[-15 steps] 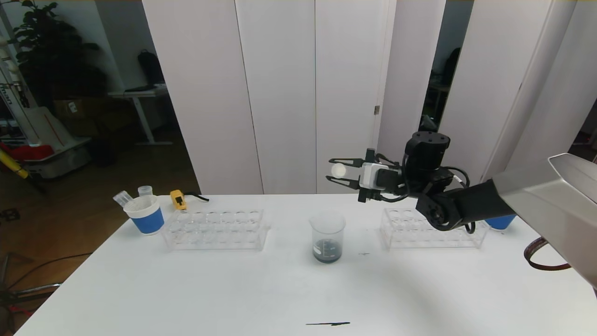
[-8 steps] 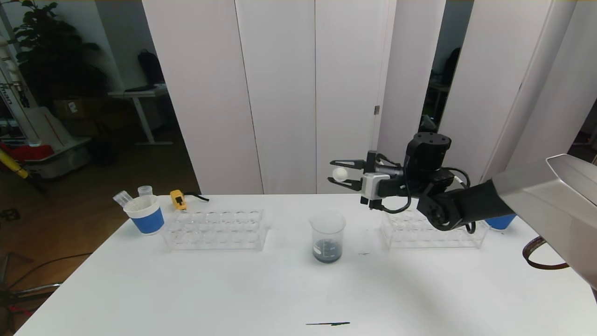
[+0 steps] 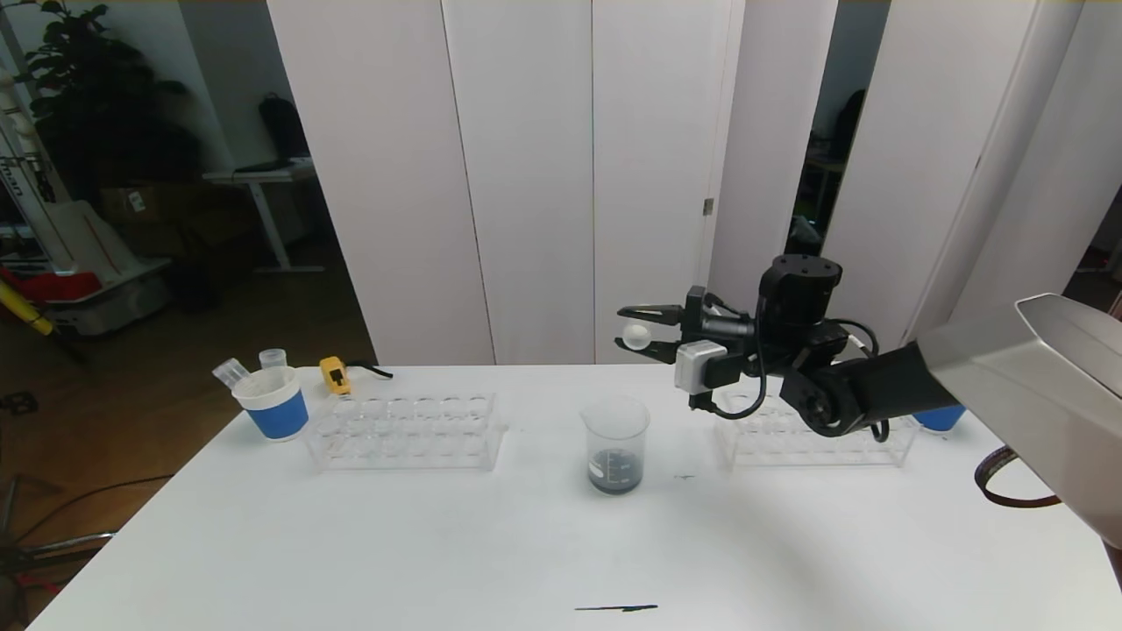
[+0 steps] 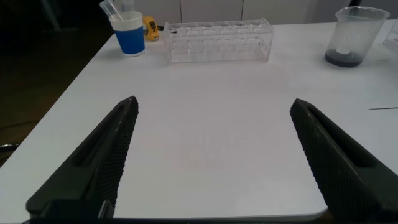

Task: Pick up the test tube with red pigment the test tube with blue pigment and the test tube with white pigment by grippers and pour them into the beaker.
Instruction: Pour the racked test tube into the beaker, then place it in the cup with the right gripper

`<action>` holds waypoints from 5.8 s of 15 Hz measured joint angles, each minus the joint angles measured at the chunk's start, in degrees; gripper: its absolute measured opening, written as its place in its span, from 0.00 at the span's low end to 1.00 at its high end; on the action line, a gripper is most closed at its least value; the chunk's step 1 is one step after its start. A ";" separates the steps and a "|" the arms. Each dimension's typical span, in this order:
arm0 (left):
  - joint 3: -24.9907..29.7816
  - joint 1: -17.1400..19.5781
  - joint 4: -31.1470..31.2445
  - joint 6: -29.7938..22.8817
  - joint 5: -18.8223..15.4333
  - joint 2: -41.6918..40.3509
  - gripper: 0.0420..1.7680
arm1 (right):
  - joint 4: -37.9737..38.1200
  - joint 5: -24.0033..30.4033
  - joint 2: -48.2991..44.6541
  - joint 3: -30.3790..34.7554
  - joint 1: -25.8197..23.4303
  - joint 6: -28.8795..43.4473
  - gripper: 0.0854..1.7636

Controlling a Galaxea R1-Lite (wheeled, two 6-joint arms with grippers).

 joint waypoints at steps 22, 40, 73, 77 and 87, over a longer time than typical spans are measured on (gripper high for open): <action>0.00 0.00 0.00 0.01 0.00 0.00 0.99 | 0.05 -1.95 2.12 -1.35 0.00 -17.64 0.30; 0.00 0.00 -0.02 0.00 0.00 0.00 0.99 | -0.50 -2.12 2.57 -4.01 0.93 -29.14 0.30; 0.00 0.00 0.00 0.00 -0.01 0.00 0.99 | -9.53 -50.08 -29.66 30.95 -21.55 67.61 0.30; 0.00 0.00 0.00 0.01 0.00 0.00 0.99 | -10.06 -47.91 -28.92 29.23 -30.81 71.02 0.30; 0.00 0.00 0.00 0.01 0.00 0.00 0.99 | -13.48 -47.74 -15.85 23.00 -34.10 75.52 0.30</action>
